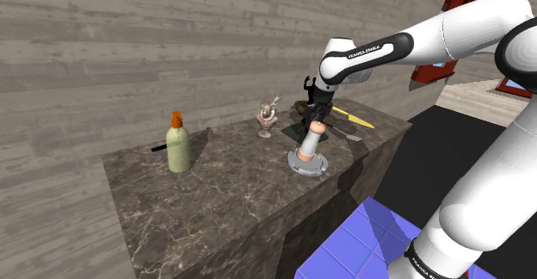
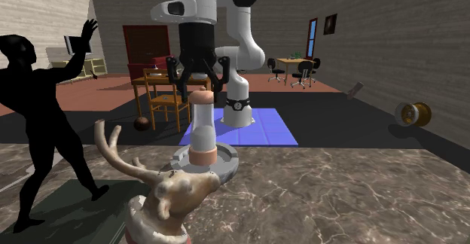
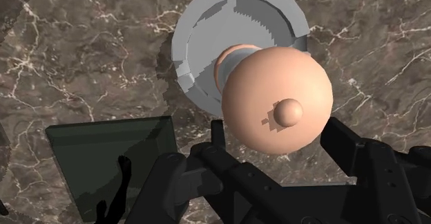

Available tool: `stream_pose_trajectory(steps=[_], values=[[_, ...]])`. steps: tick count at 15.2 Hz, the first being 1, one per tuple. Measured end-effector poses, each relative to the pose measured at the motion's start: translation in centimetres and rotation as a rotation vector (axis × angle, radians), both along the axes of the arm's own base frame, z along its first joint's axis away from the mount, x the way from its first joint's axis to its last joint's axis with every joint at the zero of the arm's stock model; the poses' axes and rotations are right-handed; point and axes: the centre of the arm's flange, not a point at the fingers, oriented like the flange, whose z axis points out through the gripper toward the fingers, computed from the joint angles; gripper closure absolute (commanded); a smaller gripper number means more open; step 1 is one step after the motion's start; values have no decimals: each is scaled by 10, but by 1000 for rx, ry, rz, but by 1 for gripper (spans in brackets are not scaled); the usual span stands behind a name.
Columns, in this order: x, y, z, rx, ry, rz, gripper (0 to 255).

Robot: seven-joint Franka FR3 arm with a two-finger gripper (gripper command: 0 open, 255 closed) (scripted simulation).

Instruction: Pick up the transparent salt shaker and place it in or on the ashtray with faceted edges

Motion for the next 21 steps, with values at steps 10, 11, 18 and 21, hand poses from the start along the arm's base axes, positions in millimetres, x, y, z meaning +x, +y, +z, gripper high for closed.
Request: stream_pose_trajectory(steps=[10, 11, 18, 21], values=[[0, 0, -1, 0, -1, 0, 0], [0, 0, -1, 0, -1, 0, 0], [-2, -1, 45, 0, -2, 0, 0], [-3, 0, 48, 0, -1, 0, 0]])
